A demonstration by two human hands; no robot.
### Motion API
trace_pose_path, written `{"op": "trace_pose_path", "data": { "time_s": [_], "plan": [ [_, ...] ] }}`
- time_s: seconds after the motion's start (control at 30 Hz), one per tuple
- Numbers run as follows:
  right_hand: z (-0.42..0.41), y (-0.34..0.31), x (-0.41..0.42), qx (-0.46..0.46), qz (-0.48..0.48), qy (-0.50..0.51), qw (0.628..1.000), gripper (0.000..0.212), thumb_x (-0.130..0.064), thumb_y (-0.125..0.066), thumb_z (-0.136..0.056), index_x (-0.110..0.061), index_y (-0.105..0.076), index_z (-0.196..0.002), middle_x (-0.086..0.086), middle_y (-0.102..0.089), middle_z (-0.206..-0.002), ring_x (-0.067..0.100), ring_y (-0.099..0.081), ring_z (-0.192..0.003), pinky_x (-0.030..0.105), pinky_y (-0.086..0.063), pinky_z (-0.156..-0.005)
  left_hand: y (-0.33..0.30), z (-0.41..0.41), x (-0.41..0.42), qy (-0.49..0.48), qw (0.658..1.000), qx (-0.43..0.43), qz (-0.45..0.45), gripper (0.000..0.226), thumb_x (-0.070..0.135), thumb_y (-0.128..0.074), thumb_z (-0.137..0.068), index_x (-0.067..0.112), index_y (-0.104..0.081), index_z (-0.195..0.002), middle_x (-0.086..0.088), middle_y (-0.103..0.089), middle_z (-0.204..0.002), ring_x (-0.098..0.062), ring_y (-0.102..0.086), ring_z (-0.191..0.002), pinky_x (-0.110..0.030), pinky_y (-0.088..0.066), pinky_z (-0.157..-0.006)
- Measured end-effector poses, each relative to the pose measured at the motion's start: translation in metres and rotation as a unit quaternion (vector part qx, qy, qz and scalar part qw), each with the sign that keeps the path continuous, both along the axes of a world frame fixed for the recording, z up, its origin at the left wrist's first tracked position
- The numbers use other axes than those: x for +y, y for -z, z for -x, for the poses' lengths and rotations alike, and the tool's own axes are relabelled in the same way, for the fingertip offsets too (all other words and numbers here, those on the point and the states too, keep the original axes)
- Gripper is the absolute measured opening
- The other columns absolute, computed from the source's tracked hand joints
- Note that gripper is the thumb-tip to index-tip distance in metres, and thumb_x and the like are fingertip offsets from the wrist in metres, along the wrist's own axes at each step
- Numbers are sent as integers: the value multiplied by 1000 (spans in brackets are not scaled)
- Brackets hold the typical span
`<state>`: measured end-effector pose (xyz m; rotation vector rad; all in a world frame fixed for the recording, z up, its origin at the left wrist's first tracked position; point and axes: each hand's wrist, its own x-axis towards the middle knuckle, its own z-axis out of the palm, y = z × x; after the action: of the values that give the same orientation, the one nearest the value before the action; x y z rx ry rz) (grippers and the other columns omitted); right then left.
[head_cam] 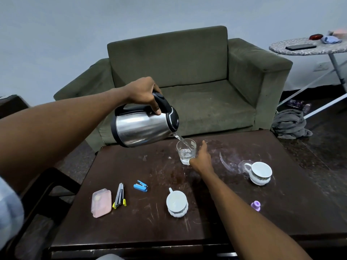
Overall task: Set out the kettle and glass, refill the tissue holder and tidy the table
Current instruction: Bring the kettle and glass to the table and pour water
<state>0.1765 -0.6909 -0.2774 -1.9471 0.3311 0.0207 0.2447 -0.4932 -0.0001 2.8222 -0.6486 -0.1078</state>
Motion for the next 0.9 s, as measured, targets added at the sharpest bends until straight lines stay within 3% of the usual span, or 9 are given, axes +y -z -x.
{"op": "trace_pose_path", "data": {
  "time_s": [0.27, 0.43, 0.6, 0.9],
  "plan": [
    [1, -3, -1, 4, 2, 4, 1000, 107, -15, -74, -84, -12, -5, -166, 21, -50, -153, 38, -51, -140, 39, -43, -110, -12, 4, -1, 14, 1000, 3, -5, 27, 26, -97, -64, 24, -85, -87, 1, -82, -80, -18, -72, -78, -33, -50, -76],
    [2, -4, -2, 8, 2, 5, 1000, 107, -14, -73, -83, -13, -5, -166, 23, -48, -154, 39, -50, -140, 41, -43, -111, -9, 1, 2, 8, 1000, 5, 3, 26, 29, -98, -62, 26, -84, -84, 5, -81, -77, -15, -72, -75, -30, -49, -70],
    [3, -3, -5, 2, 0, 11, 1000, 104, -6, -68, -83, -12, -6, -166, 22, -47, -155, 38, -50, -141, 39, -44, -109, 7, -2, 16, -8, 1000, 16, 19, 31, 29, -98, -61, 22, -84, -88, 1, -82, -83, -23, -76, -88, -42, -57, -86],
    [-1, -3, -3, 5, 5, 6, 1000, 102, -12, -69, -85, -13, -7, -166, 22, -47, -156, 37, -48, -143, 43, -41, -115, 57, -1, 45, -28, 988, 56, 138, 26, 22, -98, -61, 28, -83, -82, 5, -81, -79, -5, -74, -73, -27, -50, -74]
  ]
}}
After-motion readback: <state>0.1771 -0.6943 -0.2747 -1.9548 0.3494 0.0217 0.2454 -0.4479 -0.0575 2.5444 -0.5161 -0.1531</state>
